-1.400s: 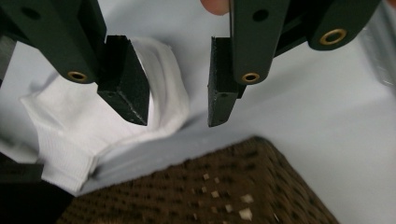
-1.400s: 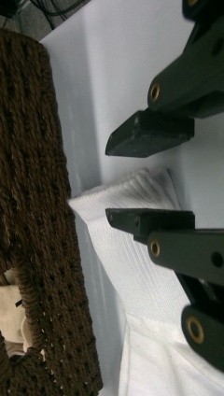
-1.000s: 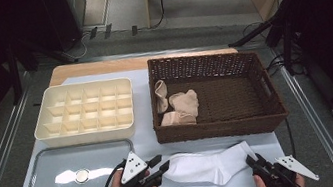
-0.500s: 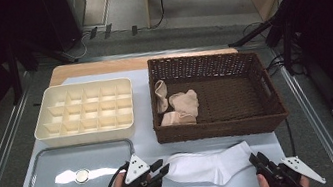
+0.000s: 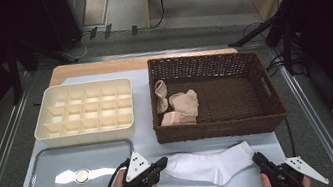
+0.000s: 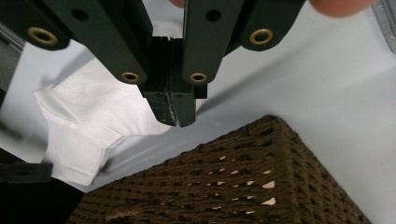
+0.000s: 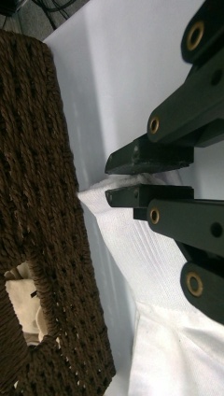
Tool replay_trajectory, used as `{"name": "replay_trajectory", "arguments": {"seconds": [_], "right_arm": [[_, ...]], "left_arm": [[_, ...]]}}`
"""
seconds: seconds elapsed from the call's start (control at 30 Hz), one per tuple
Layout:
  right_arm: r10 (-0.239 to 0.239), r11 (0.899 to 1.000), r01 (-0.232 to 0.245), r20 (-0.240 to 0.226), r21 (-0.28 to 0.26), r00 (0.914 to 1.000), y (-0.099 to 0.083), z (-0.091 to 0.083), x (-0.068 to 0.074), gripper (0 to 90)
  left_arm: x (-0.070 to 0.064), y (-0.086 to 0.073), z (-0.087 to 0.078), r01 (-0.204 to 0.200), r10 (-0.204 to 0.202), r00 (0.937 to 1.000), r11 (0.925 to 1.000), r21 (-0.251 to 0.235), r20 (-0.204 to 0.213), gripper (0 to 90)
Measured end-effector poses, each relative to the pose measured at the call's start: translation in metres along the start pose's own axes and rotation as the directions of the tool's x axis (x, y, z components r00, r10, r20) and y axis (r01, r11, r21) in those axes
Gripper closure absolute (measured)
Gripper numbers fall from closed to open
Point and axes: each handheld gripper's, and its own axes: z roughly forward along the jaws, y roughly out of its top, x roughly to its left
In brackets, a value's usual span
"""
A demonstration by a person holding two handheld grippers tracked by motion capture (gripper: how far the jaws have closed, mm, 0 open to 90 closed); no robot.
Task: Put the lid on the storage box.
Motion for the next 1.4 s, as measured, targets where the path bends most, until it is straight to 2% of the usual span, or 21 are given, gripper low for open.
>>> {"name": "replay_trajectory", "arguments": {"seconds": [0.07,0.23,0.27,0.33,0.43,0.47,0.6,0.7,0.87,1.0,1.07,1.23,1.3,1.4], "right_arm": [[-0.012,1.0,0.012,0.005,0.006,0.9999,-0.001,0.001,0.0,83.5],[-0.026,1.0,0.026,0.002,0.016,0.9997,-0.002,0.005,-0.001,81.4],[-0.016,1.0,0.016,0.001,0.016,0.9999,-0.002,0.005,-0.002,77.8],[0.006,1.0,-0.006,-0.007,0.012,1.0,-0.002,0.004,-0.002,70.3],[0.01,1.0,-0.01,0.022,0.022,0.9997,-0.003,0.002,-0.002,66.4],[0.017,1.0,-0.017,0.025,0.026,0.9995,-0.003,0.003,-0.002,65.7],[0.011,0.998,-0.013,0.037,0.058,0.9992,-0.005,0.007,0.0,63.0],[0.019,0.998,-0.02,0.027,0.065,0.9995,-0.007,0.009,0.002,69.4],[0.031,0.997,-0.032,0.006,0.077,0.9995,-0.007,0.01,0.002,79.5],[0.037,0.996,-0.036,-0.014,0.076,0.9992,-0.004,0.007,0.003,81.5],[0.016,0.998,-0.015,-0.013,0.068,0.9998,-0.003,0.004,0.007,81.6],[-0.002,0.999,0.004,-0.044,0.041,0.999,0.003,-0.001,0.018,81.7],[-0.007,0.999,0.009,-0.062,0.036,0.9981,0.004,-0.002,0.022,81.7],[0.004,0.999,-0.001,-0.085,0.033,0.9964,0.007,-0.004,0.025,81.7]], "left_arm": [[0.004,-0.002,0.003,-0.008,0.008,0.9997,0.9999,0.008,-0.021,90.0],[0.01,-0.008,0.008,0.019,-0.018,0.9991,0.9996,0.019,-0.039,90.0],[0.01,-0.007,0.007,0.023,-0.022,0.9988,0.9997,0.014,-0.044,88.0],[0.008,-0.005,0.005,0.031,-0.031,0.9985,0.9995,-0.007,-0.044,76.8],[0.001,0.0,0.001,0.033,-0.034,0.9988,0.9992,-0.021,-0.035,63.9],[-0.001,0.001,0.001,0.03,-0.031,0.9992,0.9993,-0.02,-0.026,63.1],[-0.014,0.003,0.004,0.01,-0.01,1.0,0.9998,-0.015,-0.001,64.9],[-0.023,0.005,0.008,0.004,-0.004,1.0,0.9998,-0.022,0.006,70.6],[-0.038,0.005,0.025,0.0,0.0,0.9986,1.0,0.001,0.053,76.8],[-0.046,0.003,0.036,-0.007,0.004,0.996,0.9995,0.03,0.089,86.5],[-0.051,0.002,0.041,-0.013,0.008,0.9948,0.9989,0.045,0.101,90.0],[-0.063,-0.002,0.059,-0.037,0.026,0.9906,0.9962,0.078,0.134,90.0],[-0.065,-0.007,0.068,-0.035,0.019,0.989,0.994,0.103,0.147,90.0],[-0.066,-0.012,0.074,-0.048,0.028,0.9893,0.9897,0.135,0.143,90.0]]}}
